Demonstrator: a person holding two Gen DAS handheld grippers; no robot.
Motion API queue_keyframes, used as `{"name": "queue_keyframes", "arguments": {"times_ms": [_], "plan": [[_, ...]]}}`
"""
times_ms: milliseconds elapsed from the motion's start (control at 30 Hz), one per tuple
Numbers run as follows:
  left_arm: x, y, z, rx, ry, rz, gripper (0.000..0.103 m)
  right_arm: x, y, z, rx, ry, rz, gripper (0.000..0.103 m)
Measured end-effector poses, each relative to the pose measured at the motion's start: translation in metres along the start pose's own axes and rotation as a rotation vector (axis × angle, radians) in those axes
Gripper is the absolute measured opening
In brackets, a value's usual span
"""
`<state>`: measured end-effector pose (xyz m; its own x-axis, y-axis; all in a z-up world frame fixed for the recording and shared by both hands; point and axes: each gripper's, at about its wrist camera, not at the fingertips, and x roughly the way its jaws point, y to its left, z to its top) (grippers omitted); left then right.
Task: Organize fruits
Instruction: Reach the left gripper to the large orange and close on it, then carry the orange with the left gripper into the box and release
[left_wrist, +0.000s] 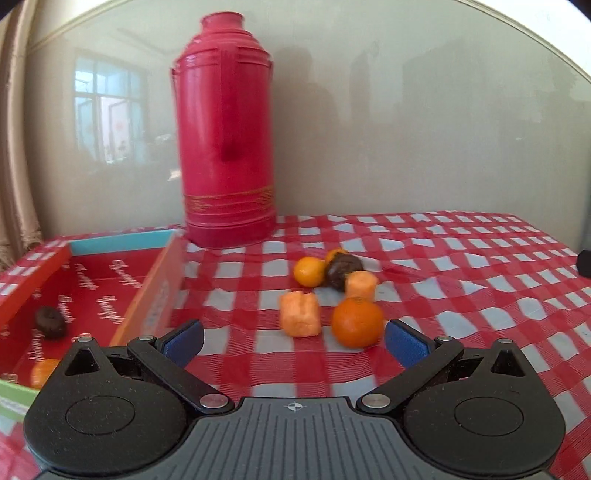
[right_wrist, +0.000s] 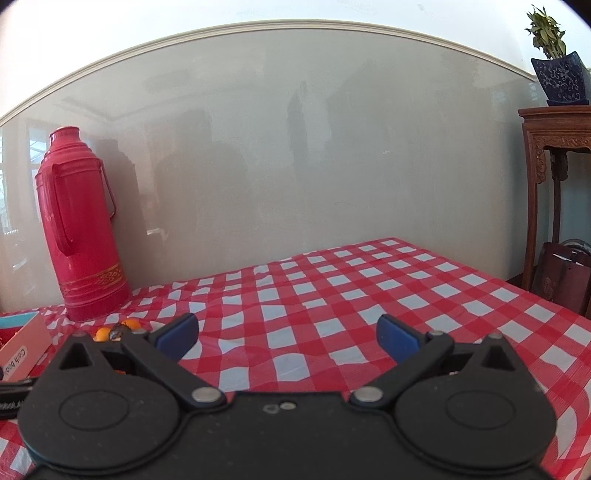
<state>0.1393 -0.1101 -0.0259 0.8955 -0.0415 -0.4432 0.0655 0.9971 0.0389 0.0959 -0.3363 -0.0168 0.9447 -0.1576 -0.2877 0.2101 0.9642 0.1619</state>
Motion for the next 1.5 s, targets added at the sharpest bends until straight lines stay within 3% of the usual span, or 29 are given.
{"name": "queue_keyframes", "arguments": {"times_ms": [167, 233, 300, 533, 567, 600, 1033, 1300, 1500], "plan": [[0.02, -0.021, 0.005, 0.02, 0.04, -0.059, 0.099, 0.005, -0.001, -0.002, -0.019, 0.013, -0.011, 0.097], [0.031, -0.03, 0.01, 0.032, 0.074, -0.076, 0.074, 0.008, -0.003, -0.003, -0.023, 0.023, -0.02, 0.097], [0.043, -0.034, 0.011, 0.031, 0.11, -0.091, 0.068, 0.012, -0.005, -0.003, -0.022, 0.027, -0.03, 0.097], [0.066, -0.032, 0.01, 0.033, 0.179, -0.094, 0.067, 0.021, -0.008, -0.003, -0.026, 0.035, -0.041, 0.097], [0.066, -0.031, 0.011, 0.031, 0.181, -0.1, 0.062, 0.021, -0.007, -0.003, -0.029, 0.037, -0.039, 0.097], [0.066, -0.03, 0.012, 0.031, 0.179, -0.107, 0.041, 0.022, -0.006, -0.003, -0.032, 0.038, -0.036, 0.097], [0.022, 0.003, 0.015, 0.052, 0.108, -0.082, 0.042, 0.021, 0.022, -0.004, -0.028, 0.046, 0.017, 0.097], [-0.02, 0.038, 0.026, 0.061, -0.015, -0.008, 0.042, 0.021, 0.046, -0.015, -0.053, 0.08, 0.038, 0.097], [-0.03, 0.078, 0.026, 0.027, -0.02, 0.062, 0.042, 0.017, 0.06, -0.019, -0.057, 0.09, 0.052, 0.097]]}}
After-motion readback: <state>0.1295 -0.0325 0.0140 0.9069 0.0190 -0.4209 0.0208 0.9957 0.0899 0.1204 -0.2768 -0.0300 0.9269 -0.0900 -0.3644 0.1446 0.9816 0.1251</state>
